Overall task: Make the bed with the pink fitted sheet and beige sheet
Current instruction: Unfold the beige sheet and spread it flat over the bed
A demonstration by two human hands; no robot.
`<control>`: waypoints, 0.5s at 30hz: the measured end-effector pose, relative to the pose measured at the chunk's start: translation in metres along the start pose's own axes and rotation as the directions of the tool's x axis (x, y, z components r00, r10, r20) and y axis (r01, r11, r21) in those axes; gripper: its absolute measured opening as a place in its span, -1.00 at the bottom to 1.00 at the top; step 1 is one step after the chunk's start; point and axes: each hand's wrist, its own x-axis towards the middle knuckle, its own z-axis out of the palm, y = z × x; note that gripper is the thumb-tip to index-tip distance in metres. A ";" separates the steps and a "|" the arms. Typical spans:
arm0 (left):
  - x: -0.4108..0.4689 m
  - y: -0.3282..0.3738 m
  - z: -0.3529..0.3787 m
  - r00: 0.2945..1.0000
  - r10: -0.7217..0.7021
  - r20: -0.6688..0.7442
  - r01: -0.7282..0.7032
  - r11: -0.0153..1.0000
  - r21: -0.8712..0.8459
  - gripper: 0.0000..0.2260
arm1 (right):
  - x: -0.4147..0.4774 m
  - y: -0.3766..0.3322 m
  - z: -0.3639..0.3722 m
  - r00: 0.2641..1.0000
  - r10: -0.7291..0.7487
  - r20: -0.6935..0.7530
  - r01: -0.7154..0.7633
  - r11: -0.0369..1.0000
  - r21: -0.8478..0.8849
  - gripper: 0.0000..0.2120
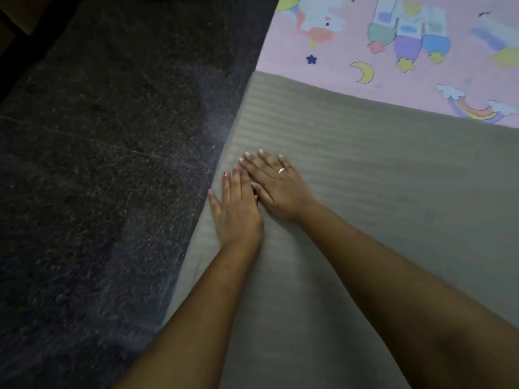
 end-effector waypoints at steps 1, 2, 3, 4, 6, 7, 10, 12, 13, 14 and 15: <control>0.008 0.009 0.003 1.000 0.010 0.005 -0.010 1.000 0.017 -0.51 | 0.003 0.012 -0.003 1.000 -0.025 0.006 0.025 1.000 -0.009 -0.40; 0.015 0.017 0.006 1.000 0.010 0.005 -0.010 1.000 0.024 -0.50 | 0.007 0.023 -0.005 0.999 -0.037 0.012 0.037 0.999 -0.018 -0.41; 0.022 0.025 0.009 1.000 0.013 -0.001 -0.013 0.999 0.030 -0.49 | 0.012 0.036 -0.009 0.999 -0.037 0.016 0.038 0.999 -0.028 -0.41; 0.028 0.032 0.012 1.000 0.021 -0.009 -0.021 0.999 0.041 -0.47 | 0.016 0.048 -0.012 0.999 -0.032 0.021 0.033 0.999 -0.041 -0.40; 0.041 0.045 0.017 0.998 0.057 -0.009 -0.057 0.995 0.080 -0.43 | 0.024 0.070 -0.016 1.000 -0.016 0.025 0.018 0.997 -0.069 -0.37; 0.048 0.051 0.020 0.998 0.069 -0.001 -0.069 0.993 0.099 -0.41 | 0.028 0.079 -0.017 1.000 -0.009 0.022 0.011 0.996 -0.084 -0.37; 0.072 0.072 0.028 0.995 0.087 0.052 -0.095 0.982 0.165 -0.39 | 0.036 0.105 -0.014 0.999 0.040 -0.019 -0.042 0.992 -0.117 -0.41; 0.088 0.084 0.030 0.990 0.089 0.109 -0.107 0.979 0.176 -0.40 | 0.041 0.117 -0.012 0.995 0.085 -0.056 -0.091 0.990 -0.110 -0.48; 0.096 0.091 0.030 0.986 0.089 0.141 -0.114 0.978 0.175 -0.41 | 0.043 0.123 -0.012 0.992 0.110 -0.070 -0.116 0.989 -0.096 -0.51; 0.103 0.096 0.029 0.981 0.088 0.176 -0.119 0.977 0.175 -0.41 | 0.044 0.128 -0.013 0.988 0.134 -0.079 -0.140 0.987 -0.084 -0.52; 0.109 0.102 0.027 0.974 0.085 0.209 -0.124 0.975 0.182 -0.41 | 0.044 0.135 -0.014 0.984 0.159 -0.085 -0.165 0.983 -0.076 -0.52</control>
